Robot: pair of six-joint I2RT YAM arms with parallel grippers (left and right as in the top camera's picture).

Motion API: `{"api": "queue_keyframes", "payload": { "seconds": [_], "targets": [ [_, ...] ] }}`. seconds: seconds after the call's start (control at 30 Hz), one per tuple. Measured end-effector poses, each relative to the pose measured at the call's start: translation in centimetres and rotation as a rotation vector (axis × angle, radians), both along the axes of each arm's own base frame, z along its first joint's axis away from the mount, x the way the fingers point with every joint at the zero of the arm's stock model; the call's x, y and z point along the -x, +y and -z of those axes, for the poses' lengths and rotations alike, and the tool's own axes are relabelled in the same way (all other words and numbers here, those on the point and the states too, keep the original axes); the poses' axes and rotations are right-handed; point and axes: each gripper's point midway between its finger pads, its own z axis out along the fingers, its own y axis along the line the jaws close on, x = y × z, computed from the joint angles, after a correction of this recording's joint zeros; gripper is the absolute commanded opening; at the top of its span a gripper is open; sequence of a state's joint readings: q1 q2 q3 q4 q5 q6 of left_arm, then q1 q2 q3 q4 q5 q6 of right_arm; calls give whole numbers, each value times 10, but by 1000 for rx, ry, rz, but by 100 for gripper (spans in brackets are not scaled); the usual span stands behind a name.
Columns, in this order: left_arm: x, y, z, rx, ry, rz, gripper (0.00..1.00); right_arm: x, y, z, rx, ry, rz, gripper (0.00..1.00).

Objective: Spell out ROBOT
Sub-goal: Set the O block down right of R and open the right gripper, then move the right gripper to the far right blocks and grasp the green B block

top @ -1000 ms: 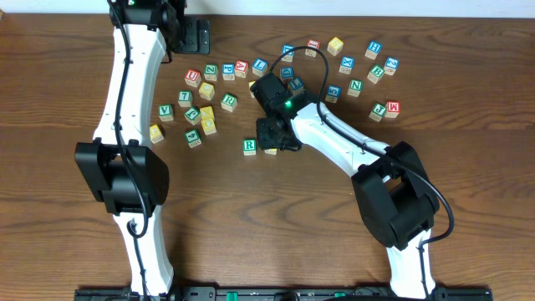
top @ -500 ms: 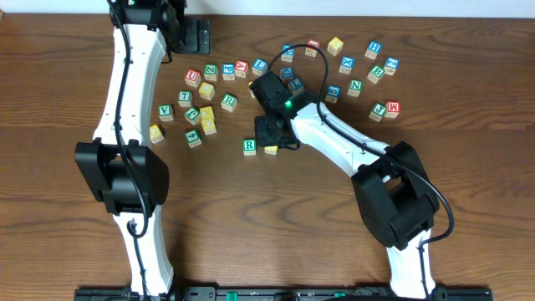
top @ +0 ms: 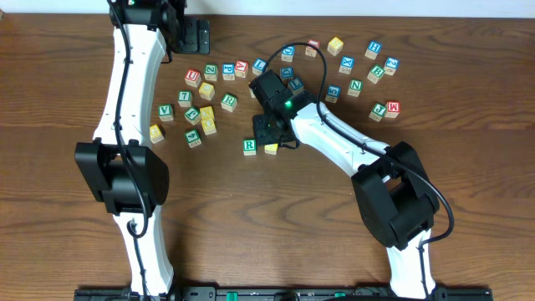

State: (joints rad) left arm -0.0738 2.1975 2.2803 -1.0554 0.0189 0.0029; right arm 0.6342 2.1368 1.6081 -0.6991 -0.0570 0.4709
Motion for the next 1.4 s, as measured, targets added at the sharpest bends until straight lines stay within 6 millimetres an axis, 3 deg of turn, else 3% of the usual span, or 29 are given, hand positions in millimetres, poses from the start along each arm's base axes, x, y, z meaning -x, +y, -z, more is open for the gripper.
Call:
{"api": "queue_keyframes", "payload": {
  "seconds": [0.27, 0.4, 0.6, 0.87, 1.0, 1.4],
  "targets": [
    [0, 0, 0, 0, 0, 0, 98, -11, -3, -11, -23, -37, 8, 45],
    [0, 0, 0, 0, 0, 0, 98, -21, -10, -40, -59, -87, 33, 46],
    [0, 0, 0, 0, 0, 0, 98, -31, -31, -101, -121, -184, 79, 48],
    [0, 0, 0, 0, 0, 0, 98, -32, -63, -143, -142, -231, 136, 49],
    [0, 0, 0, 0, 0, 0, 98, -33, -84, -153, -137, -233, 177, 50],
    [0, 0, 0, 0, 0, 0, 98, -39, -135, -145, -91, -181, 280, 54]
  ]
}}
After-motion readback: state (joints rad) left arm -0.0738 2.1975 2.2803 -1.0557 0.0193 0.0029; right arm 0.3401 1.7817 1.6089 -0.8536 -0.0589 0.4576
